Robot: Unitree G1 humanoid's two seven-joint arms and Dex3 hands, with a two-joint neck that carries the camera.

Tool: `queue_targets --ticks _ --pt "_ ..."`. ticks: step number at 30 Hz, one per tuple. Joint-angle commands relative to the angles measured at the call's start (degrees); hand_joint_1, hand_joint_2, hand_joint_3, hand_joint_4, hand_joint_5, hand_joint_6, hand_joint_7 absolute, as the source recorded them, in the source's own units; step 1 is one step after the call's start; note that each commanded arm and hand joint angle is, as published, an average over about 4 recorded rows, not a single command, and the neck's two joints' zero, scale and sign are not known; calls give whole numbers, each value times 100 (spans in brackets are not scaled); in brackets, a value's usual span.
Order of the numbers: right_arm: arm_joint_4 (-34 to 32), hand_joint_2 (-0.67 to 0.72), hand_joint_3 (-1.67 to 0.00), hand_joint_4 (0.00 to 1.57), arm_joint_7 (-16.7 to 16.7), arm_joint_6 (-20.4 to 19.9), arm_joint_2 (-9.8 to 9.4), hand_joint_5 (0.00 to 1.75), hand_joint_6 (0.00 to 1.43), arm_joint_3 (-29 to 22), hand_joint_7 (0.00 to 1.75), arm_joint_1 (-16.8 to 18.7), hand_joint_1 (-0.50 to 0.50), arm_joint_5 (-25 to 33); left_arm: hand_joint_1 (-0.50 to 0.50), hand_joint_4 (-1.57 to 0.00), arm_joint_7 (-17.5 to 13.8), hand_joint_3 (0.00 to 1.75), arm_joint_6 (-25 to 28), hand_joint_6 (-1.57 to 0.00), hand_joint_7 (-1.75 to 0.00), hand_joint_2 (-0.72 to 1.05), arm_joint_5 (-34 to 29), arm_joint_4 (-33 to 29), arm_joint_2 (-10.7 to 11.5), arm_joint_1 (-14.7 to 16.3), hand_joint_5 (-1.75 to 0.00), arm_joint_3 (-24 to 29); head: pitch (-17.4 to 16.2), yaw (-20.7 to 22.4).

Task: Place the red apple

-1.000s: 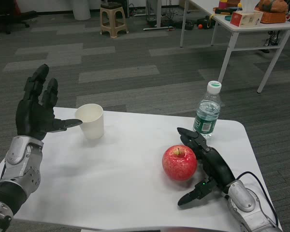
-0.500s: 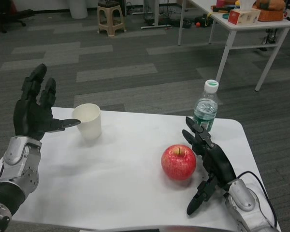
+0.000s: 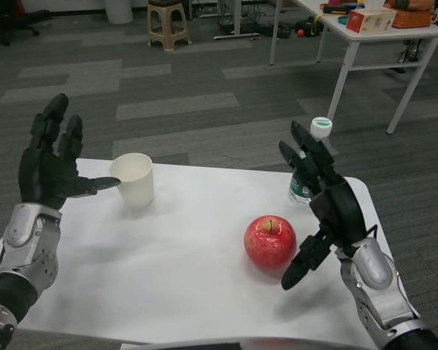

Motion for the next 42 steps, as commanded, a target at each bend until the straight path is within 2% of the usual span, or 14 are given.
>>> queue_targets --ticks 1,5,7,12,18,22,26,32,39,42 --pt "-324 53 0 0 -195 38 -28 0 0 -313 7 -146 -50 174 -24 0 -3 0 22 0 -42 18 23 -34 87 -52 0 32 74 -32" --pt "-596 57 0 0 -371 47 -24 0 0 -656 7 -199 -49 240 -26 0 -3 0 22 0 -42 16 23 -34 87 -52 0 32 201 -97" --pt "-706 60 0 0 -459 47 -41 0 0 -808 7 -221 -50 249 -24 0 -3 0 22 0 -42 21 23 -34 87 -52 0 34 290 -142" --pt "-869 60 0 0 -771 7 -28 0 0 -1192 7 -300 -48 359 -26 0 -3 0 22 0 -42 21 23 -34 87 -60 0 41 574 -357" --pt "-825 60 0 0 -824 -6 -72 0 0 -1540 7 -379 -48 363 -26 0 -3 0 22 0 -42 16 23 -16 96 -95 0 36 938 -481" --pt "-649 60 0 0 -843 -10 -48 0 0 -1696 9 -439 -48 363 -26 0 -5 2 22 0 -42 23 23 -25 96 -98 0 43 1185 -475" --pt "-412 53 0 0 -846 -15 34 0 0 -1685 7 -489 -49 359 -26 0 -7 0 13 0 -42 25 23 -25 96 -95 0 71 1346 -384" --pt "-126 53 0 0 -815 -37 130 0 0 -1434 7 -639 -47 346 -26 0 -11 0 13 0 -42 25 23 -25 92 -131 0 85 1437 -326" --pt "230 47 0 0 -747 -83 135 0 0 -1118 7 -819 -46 337 -26 0 -11 0 13 0 -42 25 34 -97 114 -157 0 85 1527 -346" --pt "331 47 0 0 -718 -119 140 0 0 -1063 7 -875 -49 343 -25 0 -11 0 13 0 -42 25 46 -124 128 -157 0 96 1543 -340"
